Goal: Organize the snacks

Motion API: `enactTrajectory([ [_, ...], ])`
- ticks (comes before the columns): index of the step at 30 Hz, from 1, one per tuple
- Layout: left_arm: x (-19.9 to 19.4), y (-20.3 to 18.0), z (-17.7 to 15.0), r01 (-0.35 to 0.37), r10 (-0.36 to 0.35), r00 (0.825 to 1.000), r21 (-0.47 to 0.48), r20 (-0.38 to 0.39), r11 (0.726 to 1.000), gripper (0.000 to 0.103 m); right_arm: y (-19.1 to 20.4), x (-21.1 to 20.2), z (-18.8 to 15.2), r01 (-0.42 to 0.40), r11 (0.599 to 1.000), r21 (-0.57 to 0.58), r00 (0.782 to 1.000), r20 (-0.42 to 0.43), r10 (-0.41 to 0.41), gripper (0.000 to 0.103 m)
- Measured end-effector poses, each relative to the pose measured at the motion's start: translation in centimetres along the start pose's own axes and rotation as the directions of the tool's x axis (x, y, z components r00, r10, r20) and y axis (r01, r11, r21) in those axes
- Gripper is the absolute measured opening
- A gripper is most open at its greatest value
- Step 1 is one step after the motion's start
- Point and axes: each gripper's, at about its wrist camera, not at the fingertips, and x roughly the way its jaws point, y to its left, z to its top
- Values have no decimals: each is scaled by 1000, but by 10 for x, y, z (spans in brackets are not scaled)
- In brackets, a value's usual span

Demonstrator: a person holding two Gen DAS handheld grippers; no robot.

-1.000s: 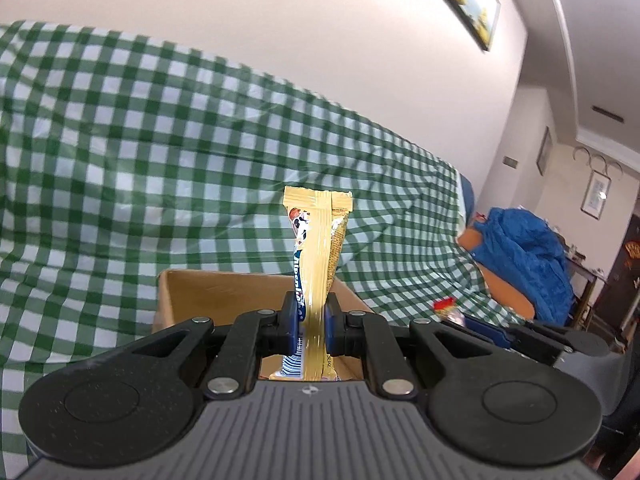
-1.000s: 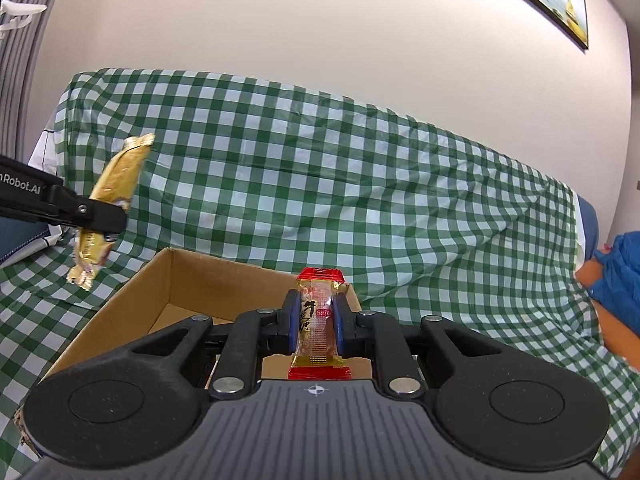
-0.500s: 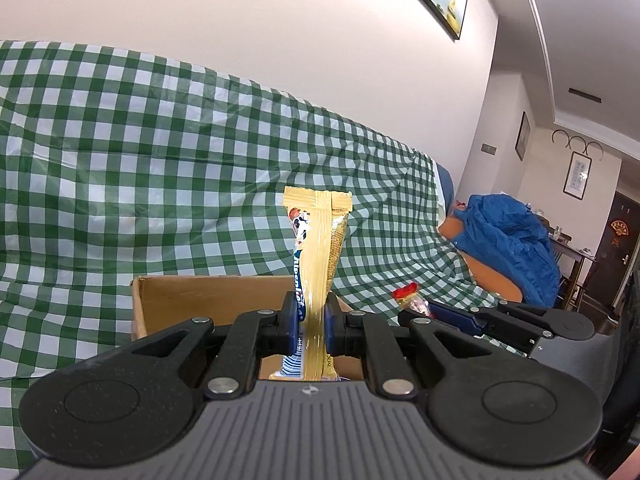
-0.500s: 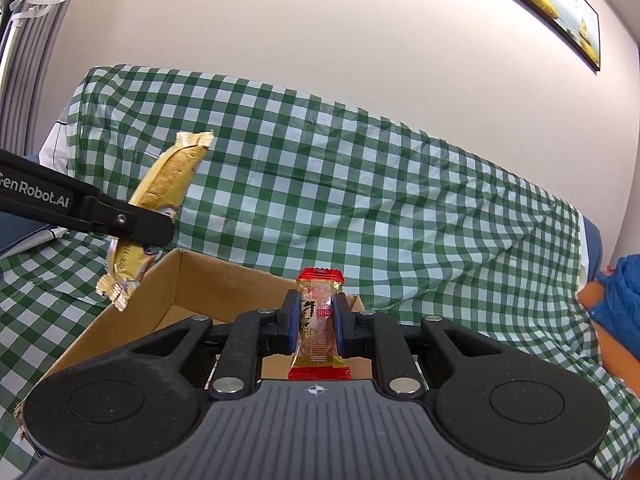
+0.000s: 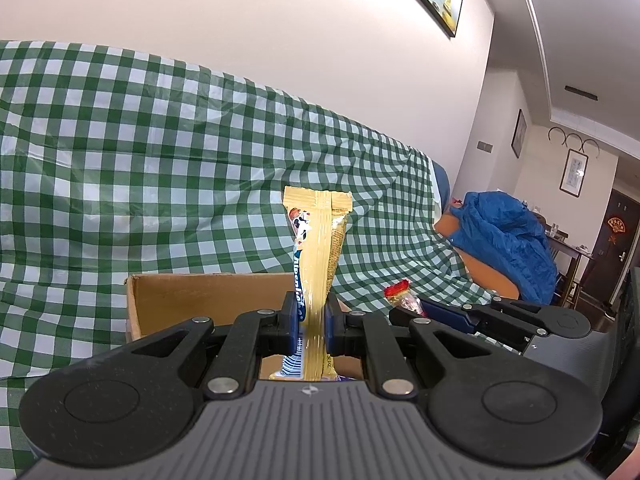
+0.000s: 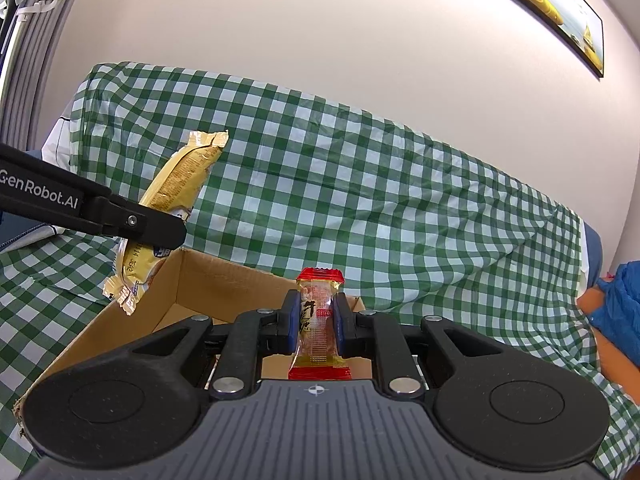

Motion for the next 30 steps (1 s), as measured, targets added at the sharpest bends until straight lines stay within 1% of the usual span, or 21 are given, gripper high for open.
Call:
enactTrajectory([
  [2,1,1,1,5,-5,1000,-4,-6,1000,14,0,0,0,1,1000,-1,1000,-1,-1,18],
  [4,2,3,1,6,-6,1000,-17,-12,1000,22,1,1,-1,7,1000,-6,1000,-6,-7,19],
  [5,2,4,1,0,0,1000,-20,-10,1000,25,2,2,-1,15,1000,-13,1000,-13,-15,28],
  [6,2,4,1,-6,6,1000,-22,-5,1000,32,3,4,-2,27,999,-23,999,-23,-28,44],
  [7,1,5,1,-10,10,1000,-26,-2,1000,36,4,6,-3,38,999,-31,999,-32,-39,50],
  [8,0,5,1,-11,11,1000,-31,2,999,37,4,6,-3,45,998,-32,998,-36,-46,54],
  [10,-2,7,1,-22,22,1000,-32,10,999,44,2,7,-3,47,999,-27,998,-39,-48,56],
  [12,-5,6,2,-47,47,999,-12,23,999,48,0,7,-4,50,998,-25,998,-39,-51,62],
  [15,-15,7,4,-68,67,997,11,32,998,54,-4,7,-4,50,999,4,998,-45,-50,65],
  [17,-24,8,6,-99,98,995,13,19,995,60,-9,6,-3,38,998,54,998,-52,-35,66],
  [19,-32,7,9,-129,129,992,2,-14,992,62,-13,1,-2,30,995,100,998,-59,-24,69],
  [20,-37,6,9,-137,136,990,-1,-32,991,62,-15,-2,-1,29,993,113,998,-59,-22,72],
  [21,-46,2,8,-133,133,991,0,-30,991,62,-16,-7,0,30,991,130,998,-60,-22,77],
  [22,-55,-3,6,-132,132,991,9,-15,991,66,-17,-12,0,28,988,150,998,-62,-19,80],
  [24,-74,-18,3,-161,160,987,45,25,986,72,-18,-24,-2,21,980,196,997,-78,-6,92],
  [25,-81,-24,1,-172,170,985,52,29,984,75,-18,-30,-4,16,976,216,996,-90,4,93],
  [26,-86,-30,-1,-178,177,984,45,25,983,76,-17,-35,-7,10,973,230,995,-101,14,96],
  [28,-96,-39,-7,-201,202,979,-8,16,979,89,-14,-45,-12,1,970,245,991,-129,31,101],
  [29,-100,-44,-13,-210,211,977,-32,12,977,90,-13,-49,-15,1,969,249,990,-138,34,102],
  [30,-103,-47,-19,-205,205,979,-47,3,978,94,-12,-52,-17,1,967,254,988,-147,38,102],
])
